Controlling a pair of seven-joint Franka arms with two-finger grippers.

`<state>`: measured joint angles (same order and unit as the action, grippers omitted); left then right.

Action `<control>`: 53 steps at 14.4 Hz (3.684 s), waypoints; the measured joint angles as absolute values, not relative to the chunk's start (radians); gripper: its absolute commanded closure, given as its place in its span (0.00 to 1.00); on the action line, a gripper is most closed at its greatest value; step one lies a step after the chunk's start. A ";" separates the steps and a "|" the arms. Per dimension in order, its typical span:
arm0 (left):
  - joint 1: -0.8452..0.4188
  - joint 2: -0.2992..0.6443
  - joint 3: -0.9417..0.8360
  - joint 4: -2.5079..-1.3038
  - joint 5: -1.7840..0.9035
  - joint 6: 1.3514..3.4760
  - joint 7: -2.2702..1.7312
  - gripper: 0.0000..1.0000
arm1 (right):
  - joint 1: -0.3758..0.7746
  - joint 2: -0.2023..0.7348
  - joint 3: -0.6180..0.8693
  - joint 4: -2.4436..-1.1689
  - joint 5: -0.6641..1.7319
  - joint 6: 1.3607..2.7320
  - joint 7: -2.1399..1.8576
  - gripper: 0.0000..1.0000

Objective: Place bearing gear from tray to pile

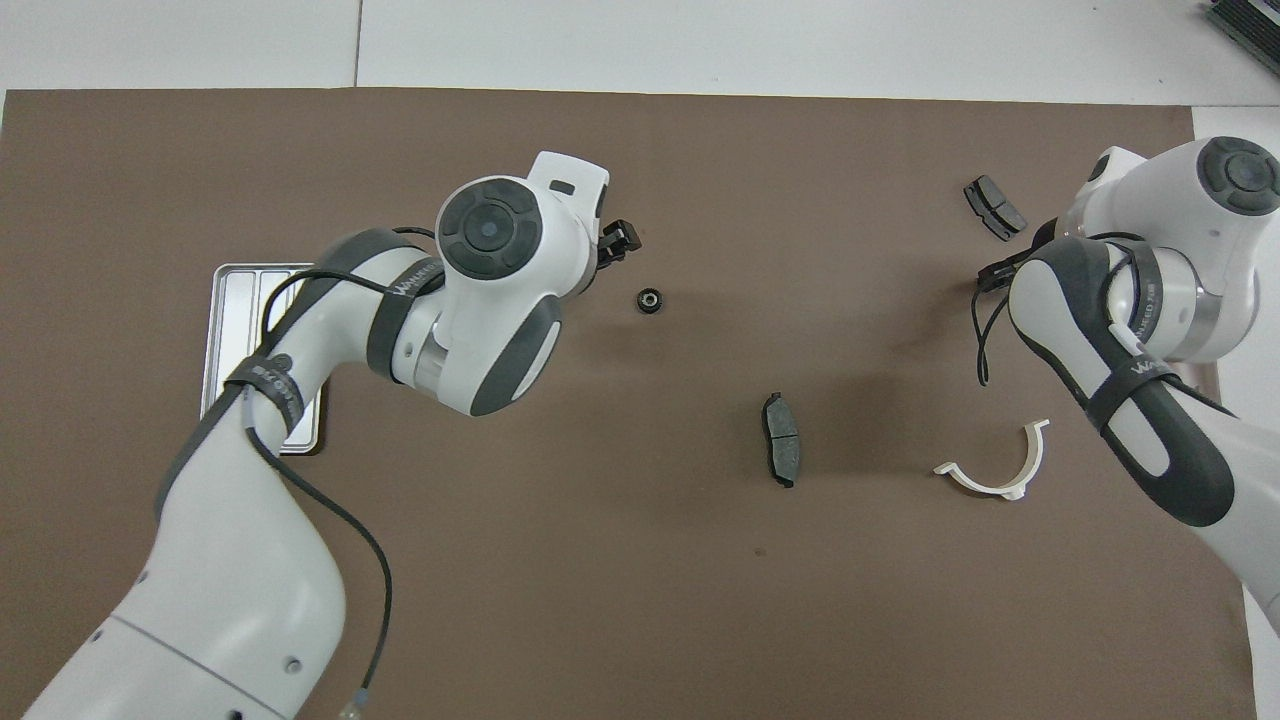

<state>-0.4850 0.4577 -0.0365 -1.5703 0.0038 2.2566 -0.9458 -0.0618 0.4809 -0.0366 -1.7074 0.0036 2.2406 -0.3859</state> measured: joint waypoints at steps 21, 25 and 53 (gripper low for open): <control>0.023 0.130 -0.033 -2.177 0.002 2.360 -0.599 0.28 | 0.538 0.608 -0.029 -1.607 -0.058 2.471 0.491 0.16; 0.023 0.129 -0.038 -2.227 0.001 2.421 -0.632 0.33 | 0.534 0.616 -0.032 -1.607 -0.059 2.502 0.491 0.23; -0.003 0.135 -0.060 -2.096 0.001 2.276 -0.580 1.00 | 0.219 0.556 -0.047 -1.546 -0.065 2.254 -0.043 1.00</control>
<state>-0.0032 0.1347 -0.0599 -2.0961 0.0008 2.2756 -0.5799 0.2194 0.5564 -0.0471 -1.5464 -0.0648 2.2535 -0.0425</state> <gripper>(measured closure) 0.652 0.643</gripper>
